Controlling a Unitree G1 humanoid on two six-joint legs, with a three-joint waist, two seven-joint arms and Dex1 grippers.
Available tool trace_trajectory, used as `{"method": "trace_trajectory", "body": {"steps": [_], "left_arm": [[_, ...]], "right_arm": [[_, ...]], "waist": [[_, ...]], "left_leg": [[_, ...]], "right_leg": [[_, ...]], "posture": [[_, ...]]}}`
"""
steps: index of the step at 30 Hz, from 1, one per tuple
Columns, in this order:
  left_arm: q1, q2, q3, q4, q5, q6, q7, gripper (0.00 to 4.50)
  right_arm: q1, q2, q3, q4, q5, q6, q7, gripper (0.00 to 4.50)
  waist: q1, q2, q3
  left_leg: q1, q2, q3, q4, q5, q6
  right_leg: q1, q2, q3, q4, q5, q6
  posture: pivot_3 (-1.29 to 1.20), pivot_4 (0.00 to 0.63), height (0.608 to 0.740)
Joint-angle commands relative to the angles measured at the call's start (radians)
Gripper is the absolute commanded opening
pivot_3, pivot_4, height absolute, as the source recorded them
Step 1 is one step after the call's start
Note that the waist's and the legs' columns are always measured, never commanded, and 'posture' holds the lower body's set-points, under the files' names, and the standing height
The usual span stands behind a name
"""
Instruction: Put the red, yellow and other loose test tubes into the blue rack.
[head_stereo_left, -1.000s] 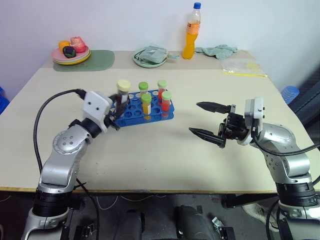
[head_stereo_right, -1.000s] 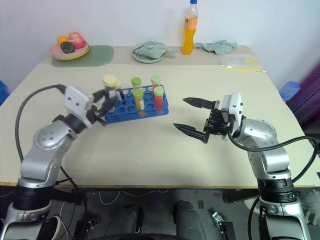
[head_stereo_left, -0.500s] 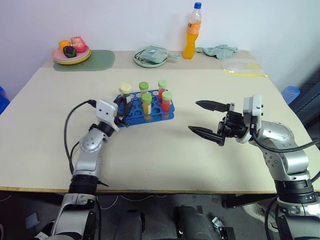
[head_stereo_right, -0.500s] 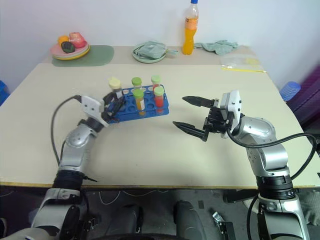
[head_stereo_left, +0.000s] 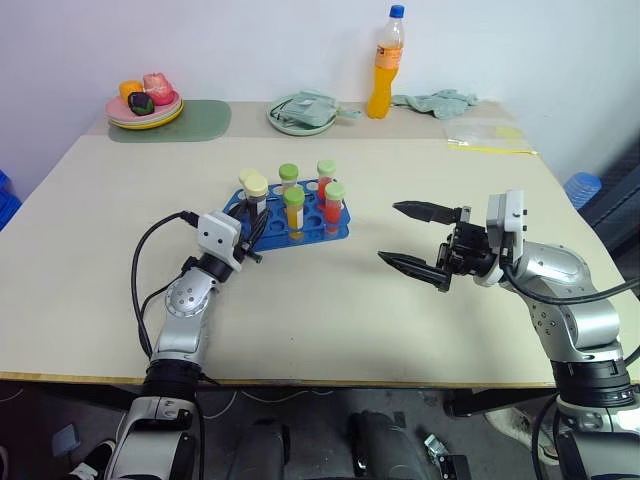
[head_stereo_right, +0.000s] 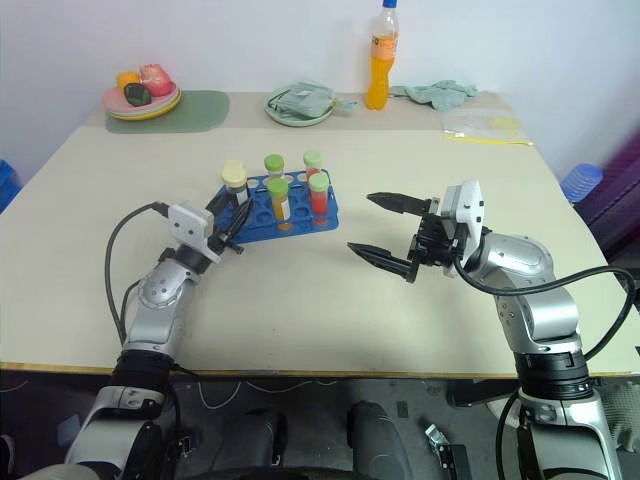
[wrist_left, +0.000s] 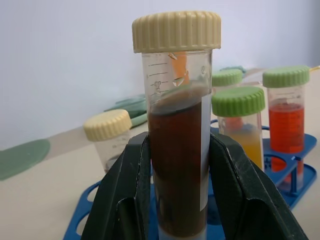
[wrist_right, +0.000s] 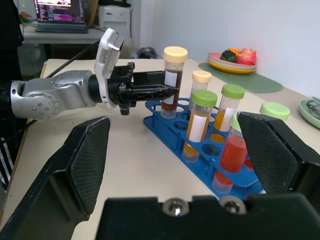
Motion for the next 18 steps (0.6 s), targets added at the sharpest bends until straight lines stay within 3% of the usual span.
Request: {"method": "trace_trajectory", "body": {"steps": [1,18], "left_arm": [[-0.041,0.015,0.010,0.017,0.019,-0.027,0.018,1.69],[0.001,-0.005,-0.009,-0.016,0.000,0.015,-0.009,1.69]], "right_arm": [[-0.005,-0.014,-0.028,-0.033,0.010,-0.008,-0.005,4.50],[-0.006,-0.021,-0.035,-0.014,0.002,-0.021,-0.001,4.50]], "waist": [[0.000,0.000,0.000],[-0.001,0.000,0.000]], "left_leg": [[0.000,0.000,0.000,0.000,0.000,0.000],[0.000,0.000,0.000,0.000,0.000,0.000]], "right_leg": [[0.000,0.000,0.000,0.000,0.000,0.000],[0.000,0.000,0.000,0.000,0.000,0.000]], "posture": [[0.00,0.150,0.740],[0.00,0.150,0.740]]}}
